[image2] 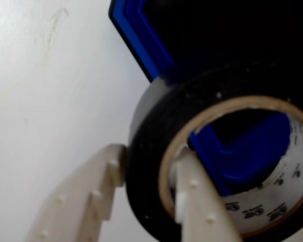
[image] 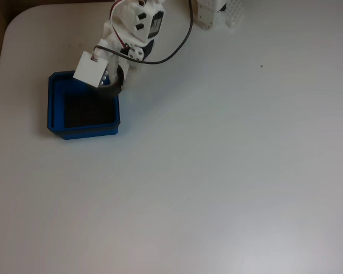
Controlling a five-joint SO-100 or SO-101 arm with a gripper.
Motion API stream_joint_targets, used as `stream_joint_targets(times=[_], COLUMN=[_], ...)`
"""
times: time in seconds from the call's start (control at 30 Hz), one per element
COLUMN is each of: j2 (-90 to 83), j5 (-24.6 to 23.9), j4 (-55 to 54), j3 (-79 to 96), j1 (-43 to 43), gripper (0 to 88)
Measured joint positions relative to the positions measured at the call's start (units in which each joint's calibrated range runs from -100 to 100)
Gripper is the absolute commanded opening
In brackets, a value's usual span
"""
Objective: Pick the black tape roll and drop it in the blue box
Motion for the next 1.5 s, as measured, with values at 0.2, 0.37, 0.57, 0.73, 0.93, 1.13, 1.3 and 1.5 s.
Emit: stream_joint_targets(times=[0.2, 0.37, 0.57, 0.73, 0.93, 1.13, 1.3, 1.5], j2=[7.0, 9.8, 11.4, 11.4, 13.4, 18.2, 18.5, 18.5], j5=[0.0, 0.0, 0.0, 0.0, 0.0, 0.0, 0.0, 0.0], j4=[0.0, 0.0, 0.0, 0.0, 0.0, 0.0, 0.0, 0.0], j3=[-5.0, -8.7, -9.5, -9.5, -10.9, -16.7, -17.0, -17.0], j1=[0.8, 3.3, 4.8, 5.4, 5.6, 5.6, 5.6, 5.6], gripper=[1.8, 1.8, 1.8, 1.8, 1.8, 1.8, 1.8, 1.8])
